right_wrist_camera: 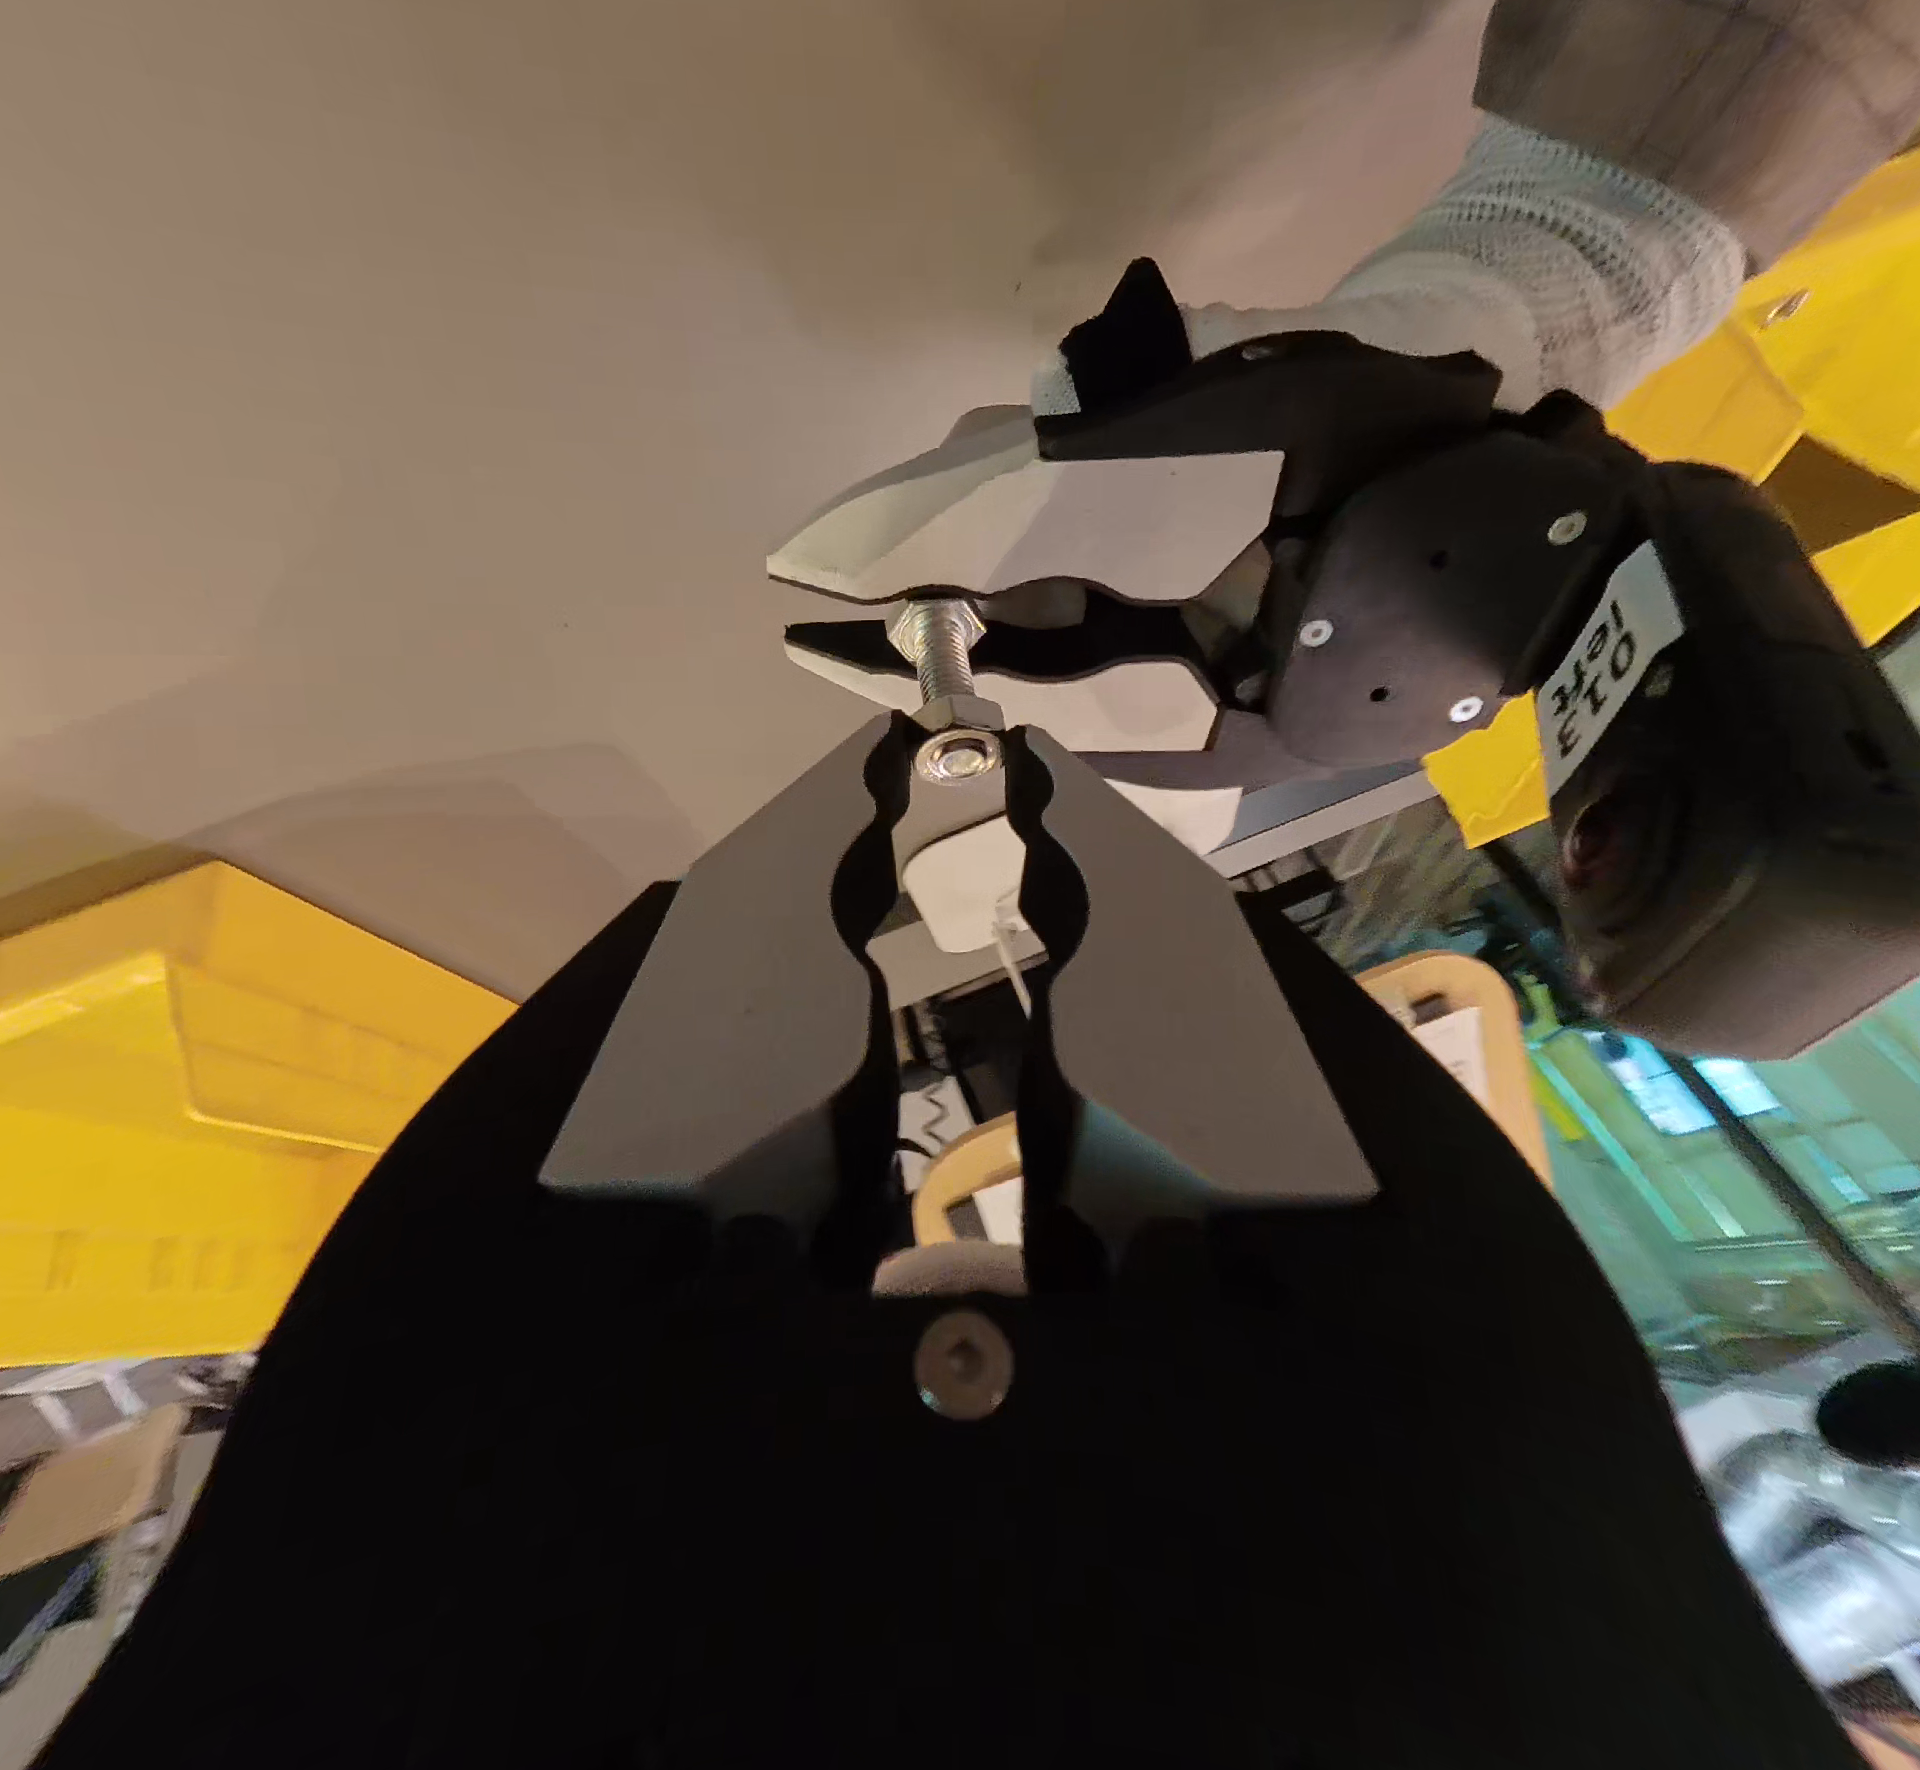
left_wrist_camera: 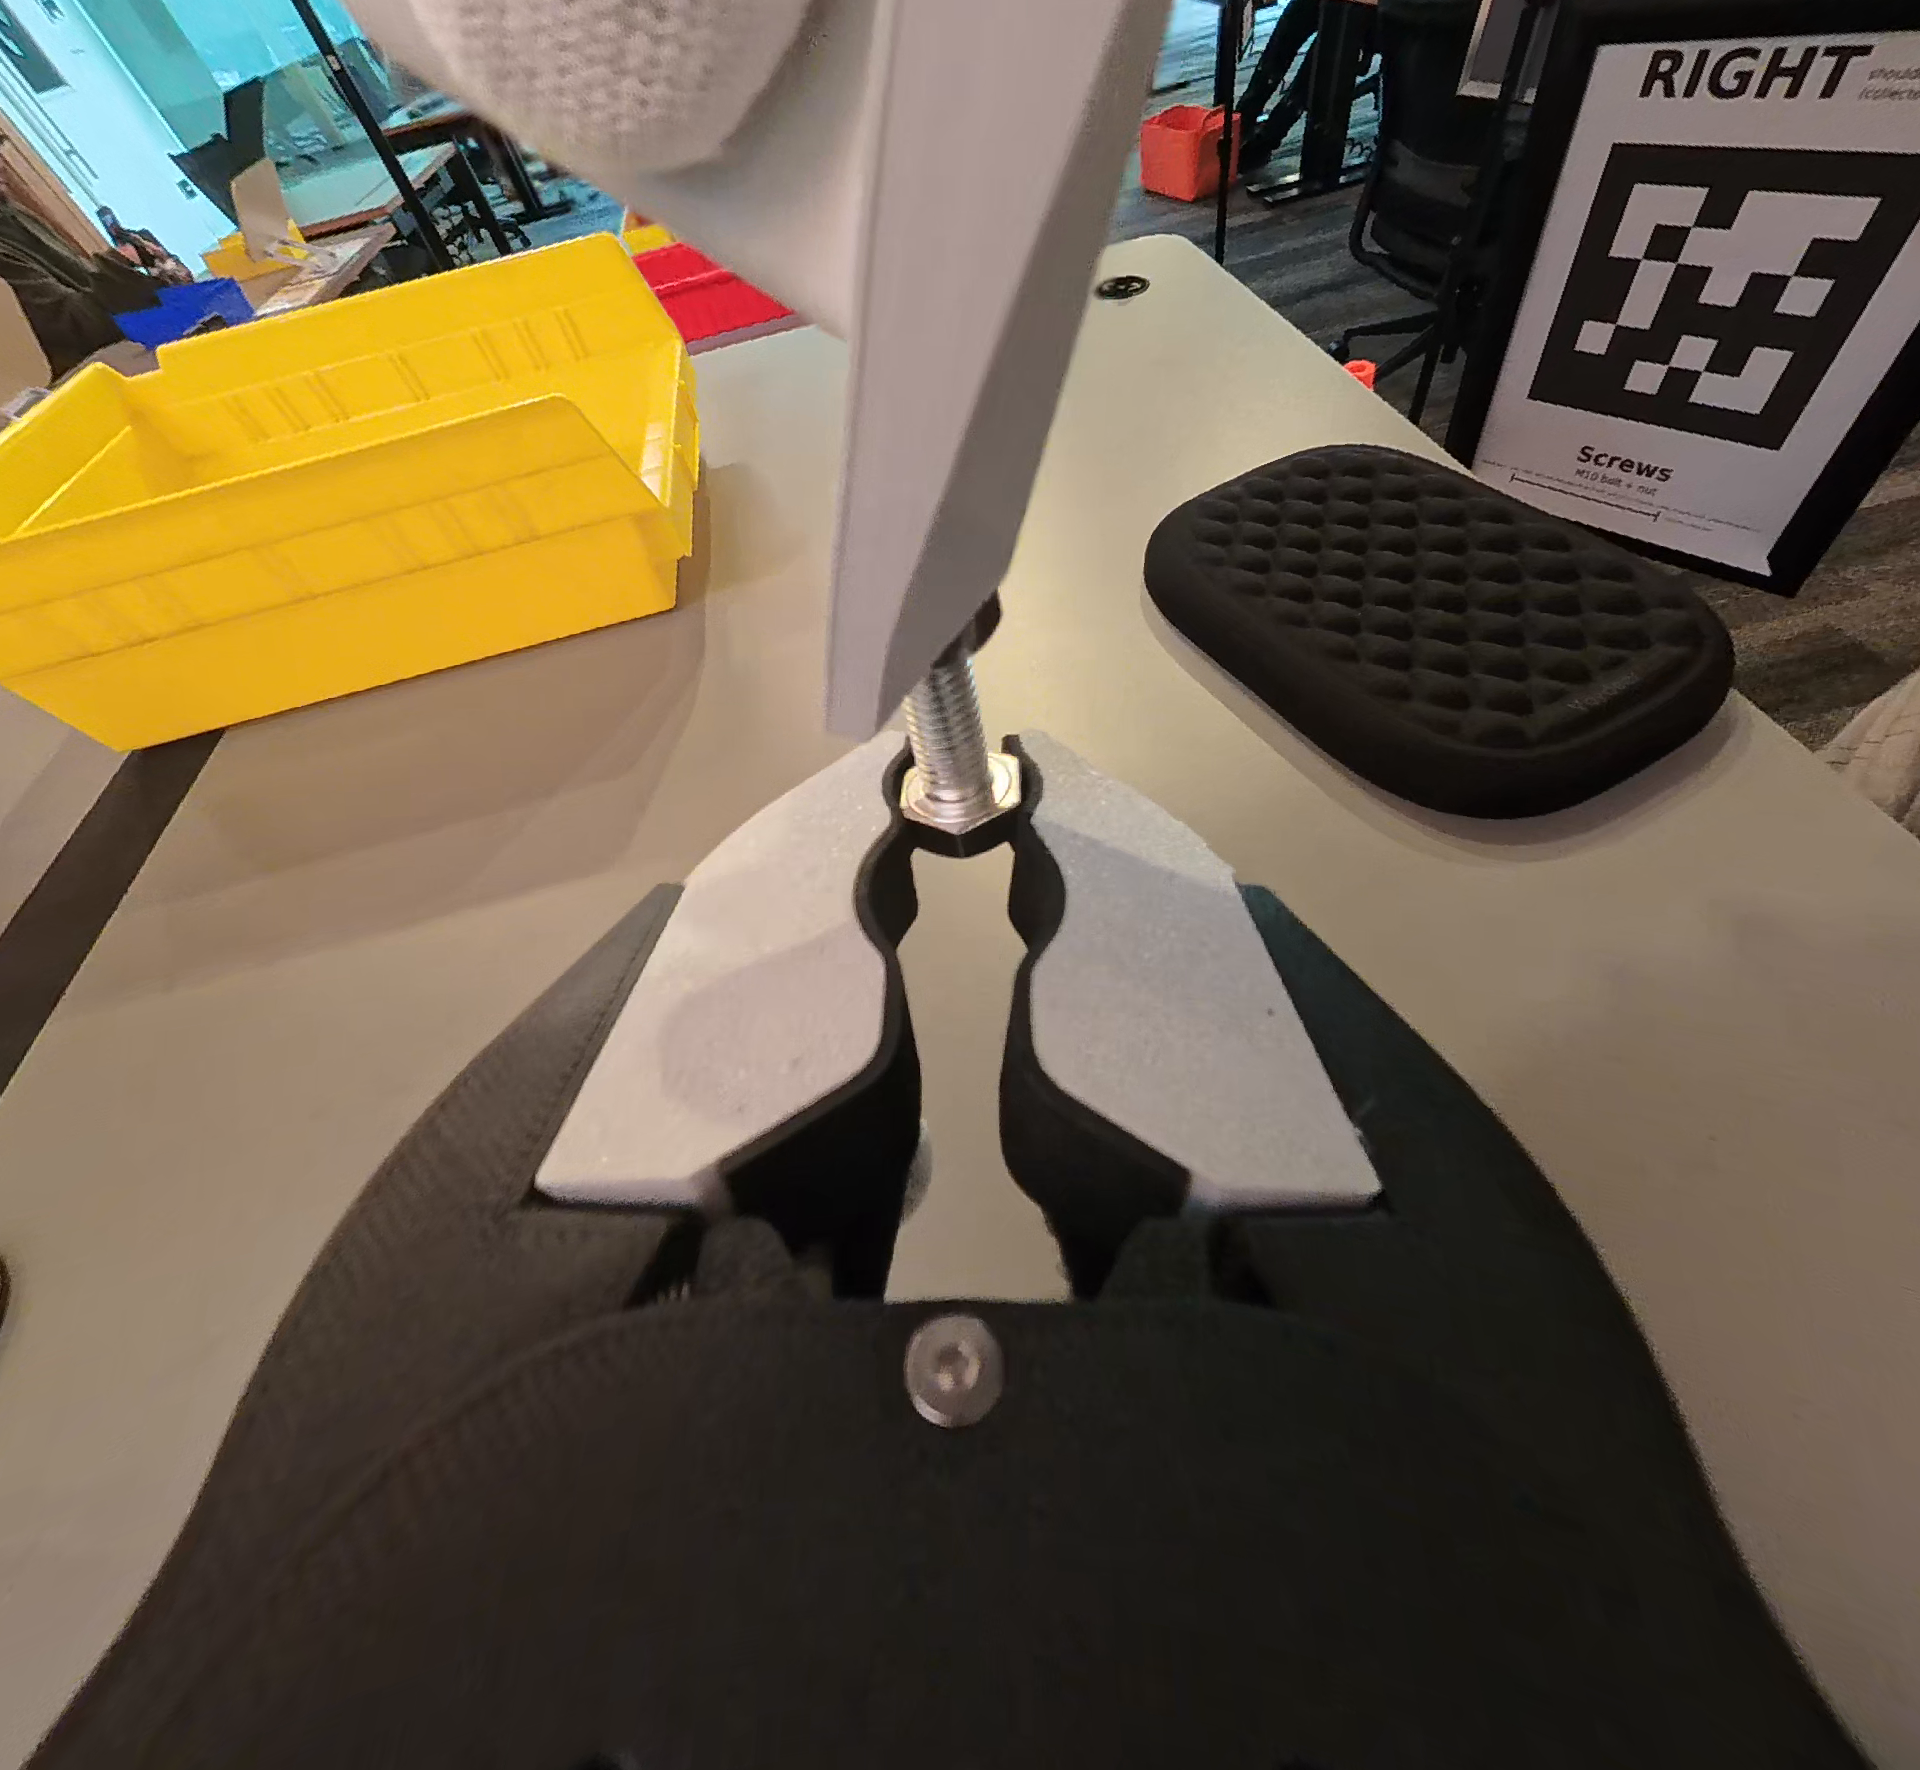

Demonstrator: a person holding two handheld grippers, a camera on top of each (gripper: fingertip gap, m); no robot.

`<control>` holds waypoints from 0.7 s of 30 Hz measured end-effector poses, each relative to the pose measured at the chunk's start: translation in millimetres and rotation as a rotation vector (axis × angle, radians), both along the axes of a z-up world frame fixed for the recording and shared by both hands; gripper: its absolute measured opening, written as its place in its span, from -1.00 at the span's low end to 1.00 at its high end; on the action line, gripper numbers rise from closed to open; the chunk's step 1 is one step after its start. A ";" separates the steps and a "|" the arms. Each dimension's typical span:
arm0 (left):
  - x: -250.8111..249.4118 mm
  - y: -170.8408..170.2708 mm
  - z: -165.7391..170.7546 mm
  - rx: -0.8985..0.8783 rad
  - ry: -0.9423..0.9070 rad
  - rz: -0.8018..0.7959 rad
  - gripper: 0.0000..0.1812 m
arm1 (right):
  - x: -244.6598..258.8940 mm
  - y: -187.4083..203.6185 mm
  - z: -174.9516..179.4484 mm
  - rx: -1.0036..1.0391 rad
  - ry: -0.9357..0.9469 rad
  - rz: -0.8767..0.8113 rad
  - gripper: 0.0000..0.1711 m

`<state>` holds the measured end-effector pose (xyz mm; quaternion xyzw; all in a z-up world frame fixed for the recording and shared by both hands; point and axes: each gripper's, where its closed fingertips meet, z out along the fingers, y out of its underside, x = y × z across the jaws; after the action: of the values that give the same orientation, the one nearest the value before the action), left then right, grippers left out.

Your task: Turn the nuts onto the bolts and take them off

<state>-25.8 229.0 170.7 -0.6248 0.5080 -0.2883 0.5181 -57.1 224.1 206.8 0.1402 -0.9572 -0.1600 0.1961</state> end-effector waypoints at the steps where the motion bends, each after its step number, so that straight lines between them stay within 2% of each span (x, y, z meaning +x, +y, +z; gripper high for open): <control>1: -0.4 0.5 0.5 0.000 -0.003 0.003 -0.84 | 0.1 0.6 0.1 -0.024 -0.001 -0.047 -0.81; 4: -4.3 4.5 2.7 0.005 -0.010 0.028 -0.84 | -0.9 4.3 1.1 -0.135 0.005 -0.275 -0.81; 11: -8.4 14.0 -3.0 -0.006 0.004 0.082 -0.85 | 3.7 12.4 -7.0 -0.416 -0.026 -0.947 -0.81; 16: -10.6 14.2 0.6 -0.012 -0.022 0.083 -0.85 | -0.8 7.3 -4.2 -0.783 -0.034 -1.531 -0.81; 17: -10.5 14.0 0.6 -0.016 -0.023 0.082 -0.85 | -0.7 6.4 -3.9 -0.847 -0.047 -1.598 -0.81; 19: -9.2 13.9 -1.3 -0.015 -0.016 0.081 -0.85 | 0.9 4.8 -5.3 -0.896 -0.062 -1.609 -0.81; 20: -8.1 12.9 -1.1 -0.018 -0.021 0.074 -0.85 | 2.6 6.7 -7.5 -0.873 -0.054 -1.575 -0.72; 21: -7.3 11.9 -0.5 -0.018 -0.024 0.068 -0.85 | 5.5 11.3 -10.3 -0.816 -0.043 -1.525 -0.46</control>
<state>-33.1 240.8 170.1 -0.6429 0.4775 -0.2826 0.5281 -51.6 235.4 196.6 -0.6186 -0.7761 0.1111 0.0520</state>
